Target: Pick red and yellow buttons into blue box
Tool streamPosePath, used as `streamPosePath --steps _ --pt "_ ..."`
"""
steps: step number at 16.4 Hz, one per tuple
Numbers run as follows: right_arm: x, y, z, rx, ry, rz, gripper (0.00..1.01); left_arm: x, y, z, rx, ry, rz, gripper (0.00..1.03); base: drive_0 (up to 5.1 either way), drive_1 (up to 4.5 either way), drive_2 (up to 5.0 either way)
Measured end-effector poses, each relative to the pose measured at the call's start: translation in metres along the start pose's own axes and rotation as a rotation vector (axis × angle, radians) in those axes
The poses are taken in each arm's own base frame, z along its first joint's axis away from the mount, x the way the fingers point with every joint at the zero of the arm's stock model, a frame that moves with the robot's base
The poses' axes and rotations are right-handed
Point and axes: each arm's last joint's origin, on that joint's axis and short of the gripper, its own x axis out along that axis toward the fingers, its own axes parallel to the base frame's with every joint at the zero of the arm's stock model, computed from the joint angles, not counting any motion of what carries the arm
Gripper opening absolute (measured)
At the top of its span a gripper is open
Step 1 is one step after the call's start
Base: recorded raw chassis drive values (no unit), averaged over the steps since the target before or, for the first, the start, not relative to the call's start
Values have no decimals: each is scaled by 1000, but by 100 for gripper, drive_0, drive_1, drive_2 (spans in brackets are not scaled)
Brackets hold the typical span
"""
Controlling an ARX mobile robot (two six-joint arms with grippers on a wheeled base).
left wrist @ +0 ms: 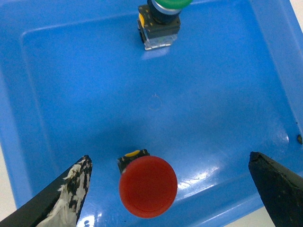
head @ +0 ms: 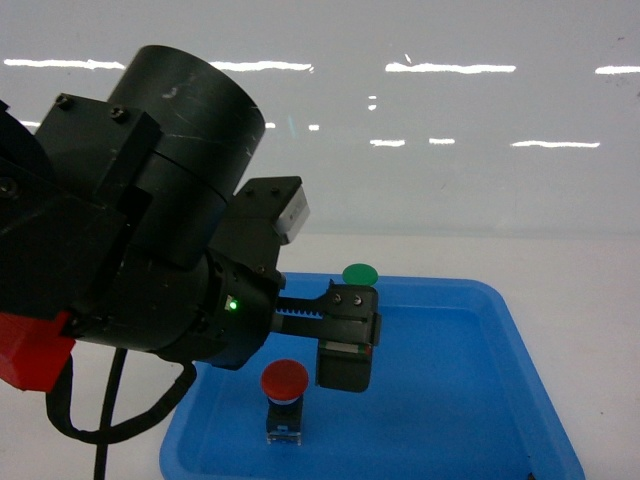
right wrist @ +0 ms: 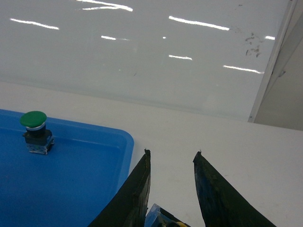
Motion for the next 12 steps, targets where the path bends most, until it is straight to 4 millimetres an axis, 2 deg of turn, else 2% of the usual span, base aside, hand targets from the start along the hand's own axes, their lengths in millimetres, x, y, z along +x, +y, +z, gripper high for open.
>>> streamPosePath --steps 4,6,7,12 --pt "0 0 0 0 0 0 26 17 -10 -14 52 37 21 98 0 0 0" --pt "0 0 0 0 0 0 26 49 -9 -42 113 112 35 98 0 0 0" --pt "0 0 0 0 0 0 26 58 -7 -46 120 107 38 98 0 0 0" --pt "0 0 0 0 0 0 26 59 -6 -41 135 51 43 98 0 0 0"
